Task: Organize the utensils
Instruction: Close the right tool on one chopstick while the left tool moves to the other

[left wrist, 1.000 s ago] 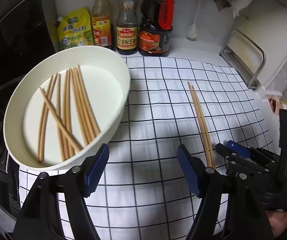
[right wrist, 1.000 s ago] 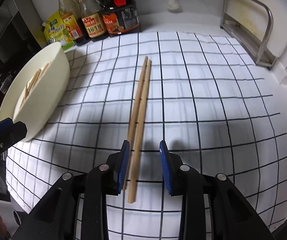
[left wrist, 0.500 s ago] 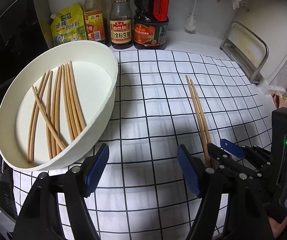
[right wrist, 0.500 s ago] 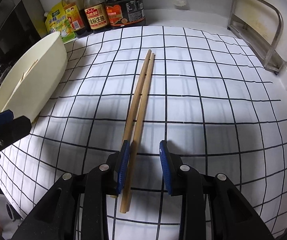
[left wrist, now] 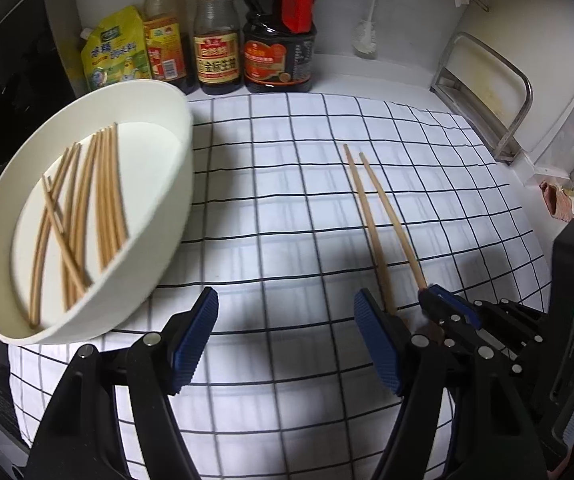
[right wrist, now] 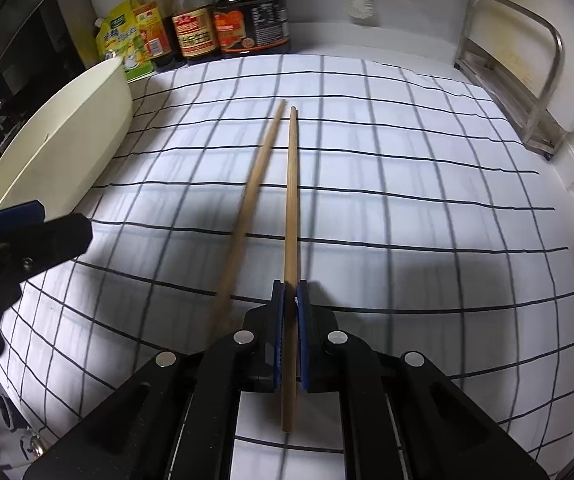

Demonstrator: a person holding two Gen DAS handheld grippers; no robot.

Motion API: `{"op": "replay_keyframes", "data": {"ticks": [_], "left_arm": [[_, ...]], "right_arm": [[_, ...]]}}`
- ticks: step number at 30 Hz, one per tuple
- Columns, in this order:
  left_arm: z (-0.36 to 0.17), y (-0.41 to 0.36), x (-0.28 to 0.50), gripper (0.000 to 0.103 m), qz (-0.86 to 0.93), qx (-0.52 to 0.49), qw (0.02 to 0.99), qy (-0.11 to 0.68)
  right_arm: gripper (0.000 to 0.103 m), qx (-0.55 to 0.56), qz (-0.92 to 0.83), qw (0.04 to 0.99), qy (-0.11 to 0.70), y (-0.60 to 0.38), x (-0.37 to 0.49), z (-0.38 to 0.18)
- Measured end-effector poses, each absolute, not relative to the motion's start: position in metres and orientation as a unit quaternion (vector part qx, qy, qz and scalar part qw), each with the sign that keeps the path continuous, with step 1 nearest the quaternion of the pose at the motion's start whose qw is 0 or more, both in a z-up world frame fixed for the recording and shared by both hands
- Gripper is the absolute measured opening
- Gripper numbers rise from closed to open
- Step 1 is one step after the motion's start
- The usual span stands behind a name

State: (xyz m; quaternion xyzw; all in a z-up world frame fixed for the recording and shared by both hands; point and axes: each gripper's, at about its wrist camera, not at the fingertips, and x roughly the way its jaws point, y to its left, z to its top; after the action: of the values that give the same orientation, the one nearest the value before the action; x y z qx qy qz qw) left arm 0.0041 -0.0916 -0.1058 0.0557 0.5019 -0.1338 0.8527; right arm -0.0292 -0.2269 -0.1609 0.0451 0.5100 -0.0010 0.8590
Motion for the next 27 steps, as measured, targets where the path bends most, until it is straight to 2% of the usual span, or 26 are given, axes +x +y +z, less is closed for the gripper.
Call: {"op": "replay_keyframes", "data": {"ticks": [13,21,27], "left_arm": [[-0.135,-0.135,0.013,0.072,-0.151,0.061,0.848,0.504],[-0.144,-0.145,0.018,0.073,-0.146,0.066,0.846,0.509],[-0.147,-0.147,0.02,0.076,-0.139,0.07,0.849,0.504]], "right_arm": [[0.006,0.075,-0.04,0.861,0.502,-0.289,-0.04,-0.16],[0.007,0.079,-0.031,0.862,0.5,-0.294,-0.042,-0.158],[0.011,0.082,-0.029,0.863,0.498,-0.298,-0.043,-0.159]]}}
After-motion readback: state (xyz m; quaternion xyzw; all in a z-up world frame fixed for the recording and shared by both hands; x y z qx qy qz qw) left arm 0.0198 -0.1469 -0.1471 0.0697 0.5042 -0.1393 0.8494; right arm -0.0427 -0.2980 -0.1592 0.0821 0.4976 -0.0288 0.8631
